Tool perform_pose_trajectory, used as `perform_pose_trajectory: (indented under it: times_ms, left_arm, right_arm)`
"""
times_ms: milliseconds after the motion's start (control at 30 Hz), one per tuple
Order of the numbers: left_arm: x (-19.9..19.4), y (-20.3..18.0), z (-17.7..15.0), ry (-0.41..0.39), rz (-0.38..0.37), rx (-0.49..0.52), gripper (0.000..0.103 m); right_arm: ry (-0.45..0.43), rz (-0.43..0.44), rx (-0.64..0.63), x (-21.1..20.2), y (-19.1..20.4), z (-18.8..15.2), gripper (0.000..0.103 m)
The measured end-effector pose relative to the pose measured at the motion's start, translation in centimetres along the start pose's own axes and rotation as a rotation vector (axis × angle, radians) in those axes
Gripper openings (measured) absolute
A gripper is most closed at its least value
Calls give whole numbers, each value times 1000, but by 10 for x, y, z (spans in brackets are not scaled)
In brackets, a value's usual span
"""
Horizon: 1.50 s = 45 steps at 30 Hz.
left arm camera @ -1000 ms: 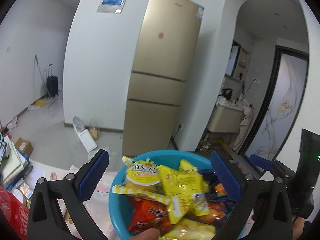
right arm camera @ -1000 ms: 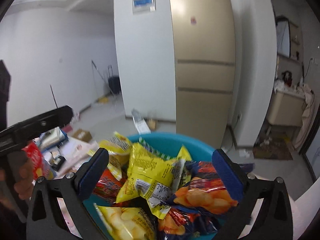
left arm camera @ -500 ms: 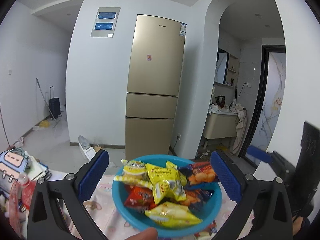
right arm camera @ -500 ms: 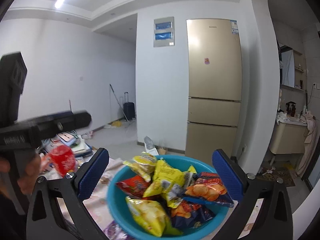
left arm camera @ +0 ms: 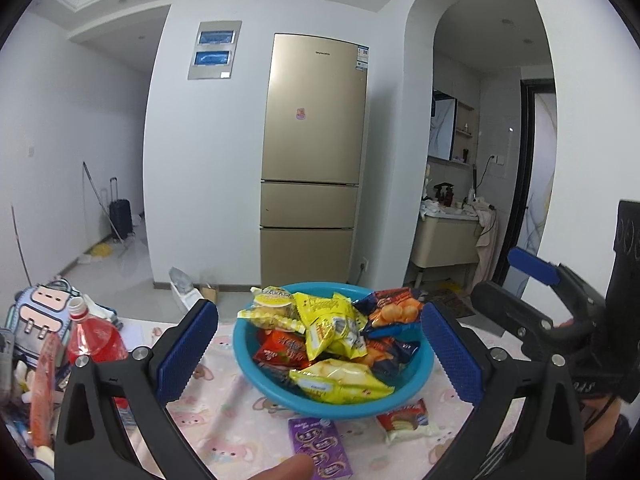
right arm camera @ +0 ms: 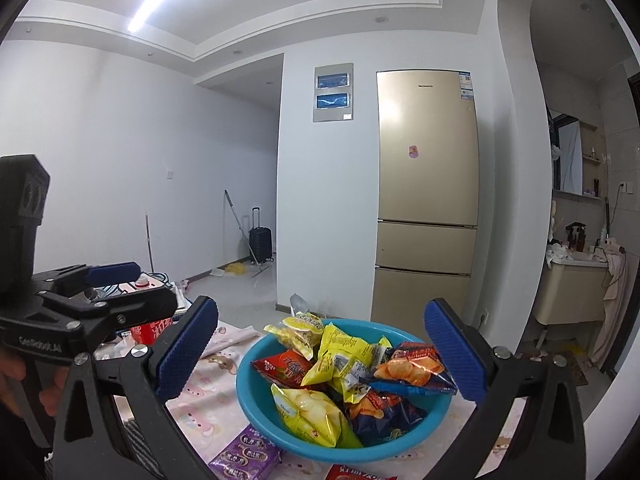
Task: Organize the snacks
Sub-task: 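Move both tools back from the basin toward the remaining snacks on the table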
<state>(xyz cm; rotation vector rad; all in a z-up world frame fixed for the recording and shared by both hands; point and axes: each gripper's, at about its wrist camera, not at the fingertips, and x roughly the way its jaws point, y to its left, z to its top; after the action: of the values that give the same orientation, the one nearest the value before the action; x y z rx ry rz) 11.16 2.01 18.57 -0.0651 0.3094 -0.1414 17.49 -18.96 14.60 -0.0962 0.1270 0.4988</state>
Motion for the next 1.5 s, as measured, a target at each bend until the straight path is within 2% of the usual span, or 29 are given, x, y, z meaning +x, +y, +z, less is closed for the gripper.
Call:
perform_pose_trajectory:
  times_ms: [133, 233, 400, 567, 667, 733, 833, 933, 1000, 1233, 1500]
  left_arm:
    - [-3, -5, -16, -4, 4, 11, 103]
    - [5, -9, -31, 10, 1, 10, 103]
    - [27, -12, -55, 60, -7, 11, 103]
    - [51, -14, -80, 120, 5, -2, 103]
    - [64, -15, -91, 149, 19, -10, 103]
    - [73, -12, -100, 163, 47, -18, 103]
    - [82, -7, -113, 173, 33, -36, 103]
    - [90, -6, -125, 159, 55, -27, 103]
    - [97, -6, -133, 175, 58, -12, 103]
    - [121, -6, -151, 293, 23, -25, 103]
    - [144, -12, -170, 431, 15, 11, 103]
  right_arm:
    - [-7, -46, -44, -10, -1, -16, 103]
    - [-2, -44, -48, -14, -6, -29, 103]
    - [-25, -65, -20, -10, -15, -52, 103]
    - [-64, -35, 3, -4, -22, -79, 103]
    - [-87, -45, 68, 3, -27, -99, 103]
    - [-44, -36, 91, 12, -28, -108, 103]
    - [8, -24, 88, 21, -27, -112, 103]
    - [37, -43, 52, 24, -27, -115, 103]
    - [56, -55, 77, 26, -35, -117, 103]
    - [135, -97, 172, 35, -57, -125, 103]
    - [204, -99, 100, 47, -43, -134, 103]
